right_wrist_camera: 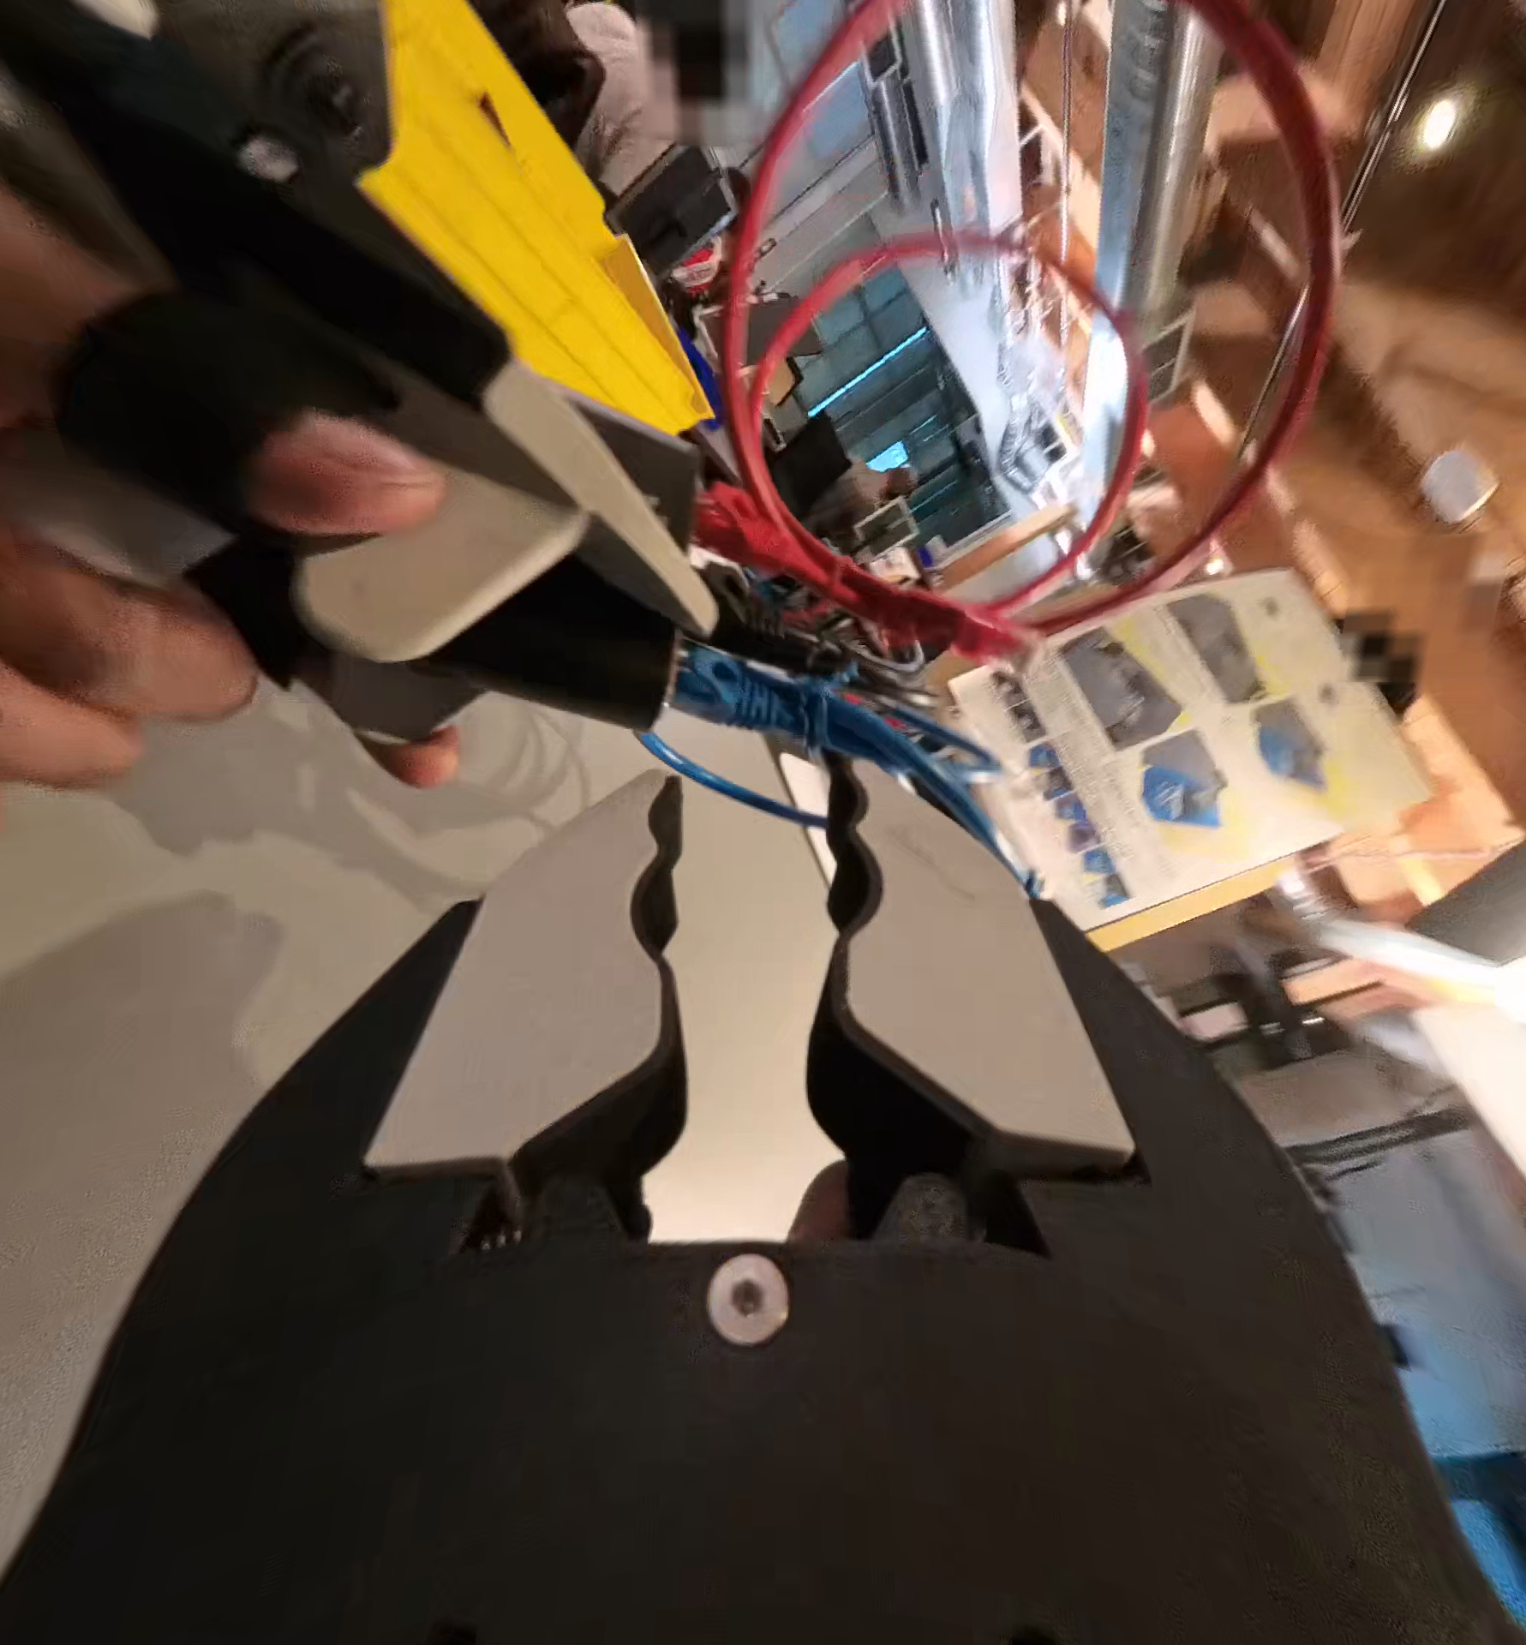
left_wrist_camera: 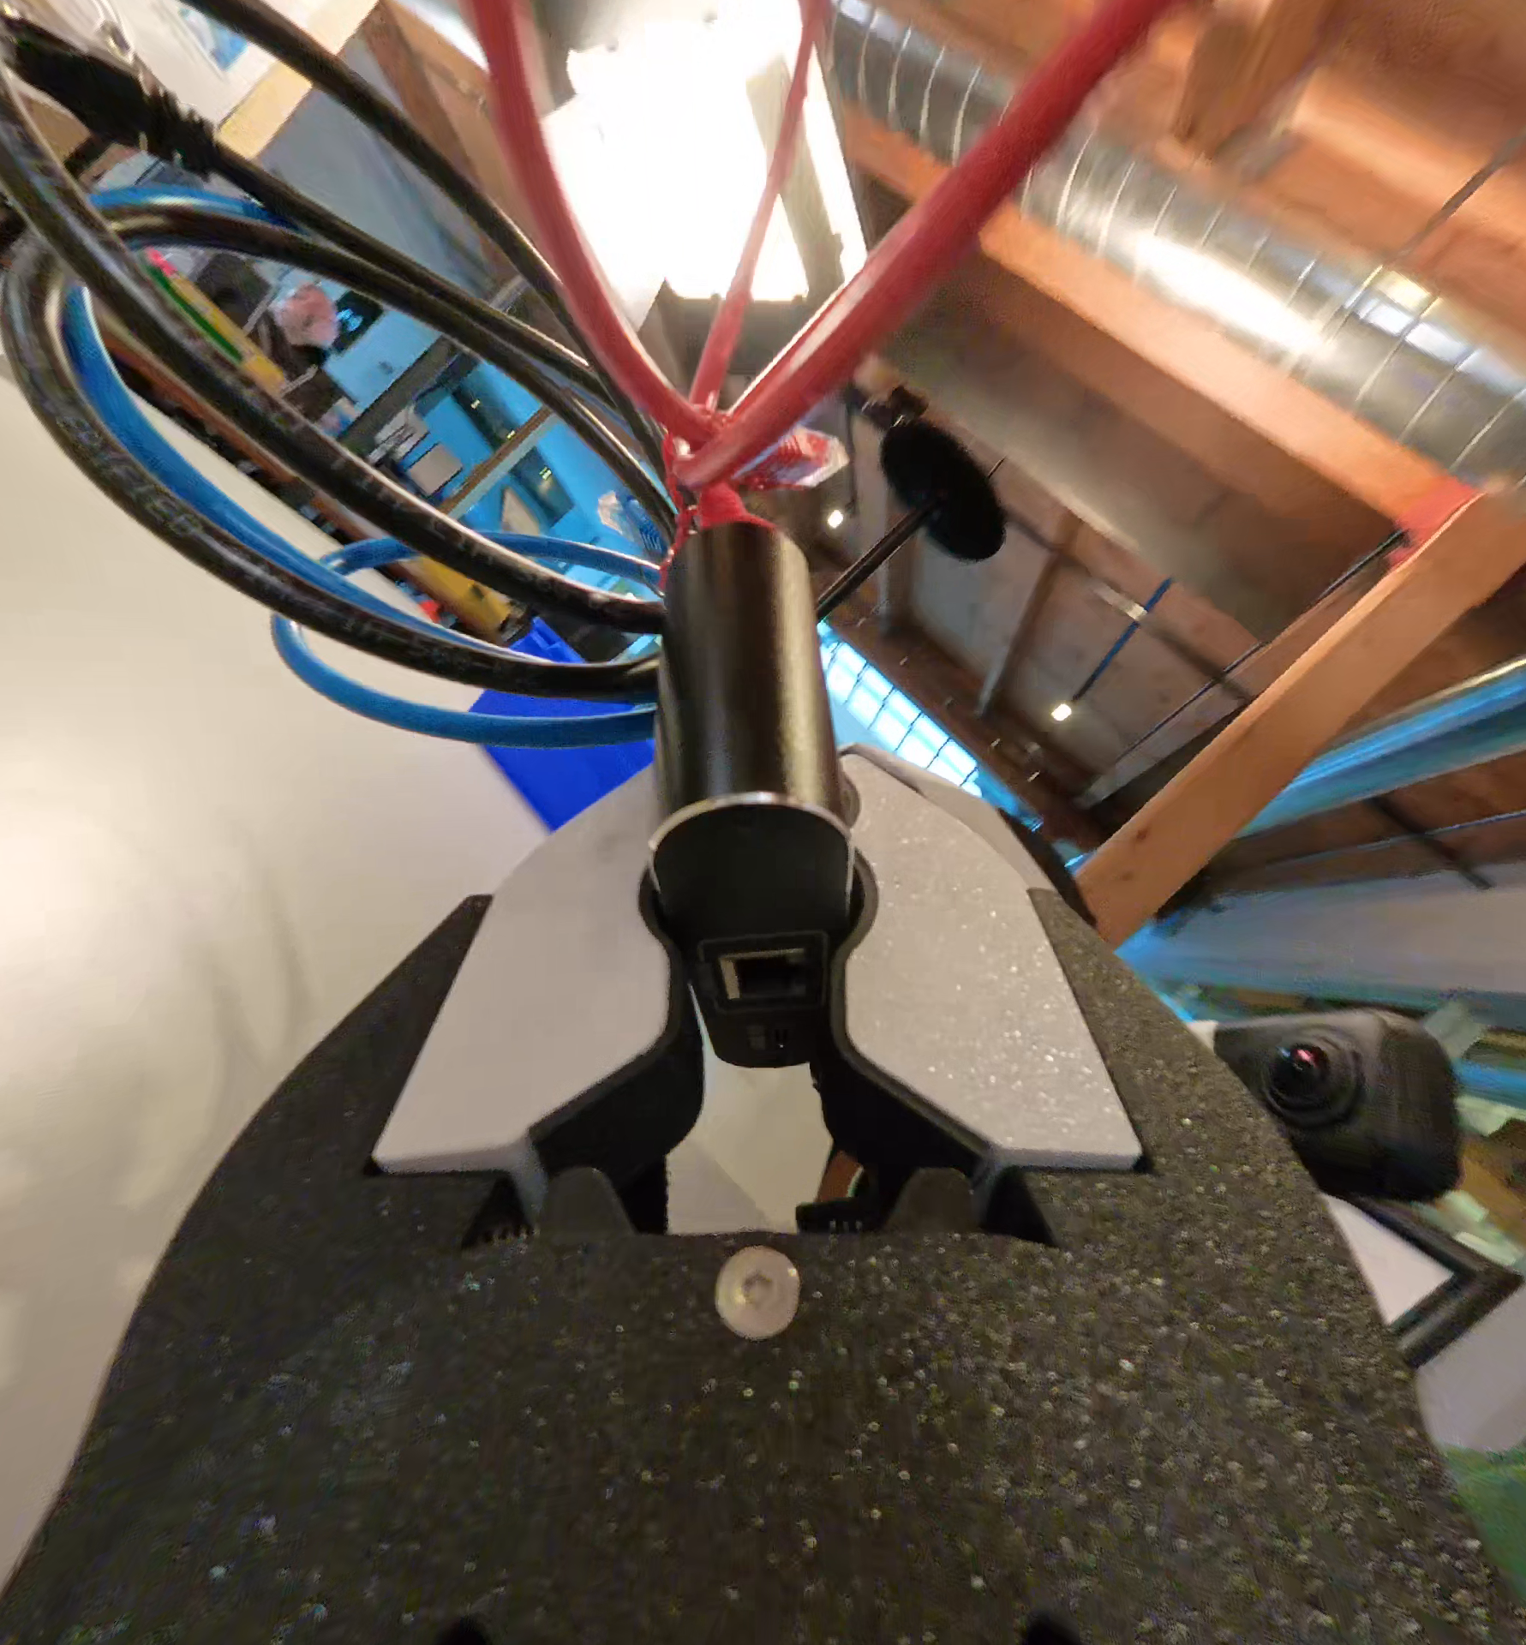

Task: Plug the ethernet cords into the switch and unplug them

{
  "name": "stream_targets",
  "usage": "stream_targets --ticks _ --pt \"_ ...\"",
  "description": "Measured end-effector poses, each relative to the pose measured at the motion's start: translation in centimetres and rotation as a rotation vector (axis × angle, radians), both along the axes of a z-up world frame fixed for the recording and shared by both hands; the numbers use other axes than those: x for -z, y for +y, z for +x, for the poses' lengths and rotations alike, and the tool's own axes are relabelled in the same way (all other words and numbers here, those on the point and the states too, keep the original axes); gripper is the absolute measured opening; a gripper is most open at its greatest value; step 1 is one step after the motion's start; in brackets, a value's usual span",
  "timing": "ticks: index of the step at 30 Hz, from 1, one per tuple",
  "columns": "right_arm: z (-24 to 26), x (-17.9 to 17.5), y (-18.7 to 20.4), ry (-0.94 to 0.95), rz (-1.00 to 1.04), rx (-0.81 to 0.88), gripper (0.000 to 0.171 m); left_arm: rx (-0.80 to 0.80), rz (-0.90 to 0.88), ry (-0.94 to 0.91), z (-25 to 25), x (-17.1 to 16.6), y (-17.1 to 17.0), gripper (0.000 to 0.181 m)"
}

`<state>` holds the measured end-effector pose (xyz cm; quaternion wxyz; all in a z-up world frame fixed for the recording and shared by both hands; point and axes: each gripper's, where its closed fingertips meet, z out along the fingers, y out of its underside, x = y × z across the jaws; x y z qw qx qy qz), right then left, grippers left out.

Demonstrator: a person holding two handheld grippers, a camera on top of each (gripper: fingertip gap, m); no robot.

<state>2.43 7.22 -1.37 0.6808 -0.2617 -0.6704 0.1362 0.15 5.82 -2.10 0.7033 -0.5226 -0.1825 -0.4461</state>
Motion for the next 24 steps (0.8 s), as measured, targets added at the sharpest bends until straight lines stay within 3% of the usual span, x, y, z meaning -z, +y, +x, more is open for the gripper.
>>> stream_targets --ticks 3,9,17,24 --pt "-0.8 0.8 0.3 0.017 0.186 0.068 0.036 0.013 -0.081 0.088 0.3 0.7 0.3 0.028" --pt "-1.3 0.7 1.7 0.094 0.503 0.22 0.042 0.185 -0.12 0.024 1.8 1.2 0.6 0.029" --pt "-0.8 0.2 3.3 0.14 0.498 0.309 0.021 0.347 -0.129 0.059 3.7 1.3 0.4 0.034" --pt "0.6 -1.6 4.2 0.203 0.507 0.351 0.019 0.28 -0.038 0.271 2.4 -0.1 -0.9 0.053"
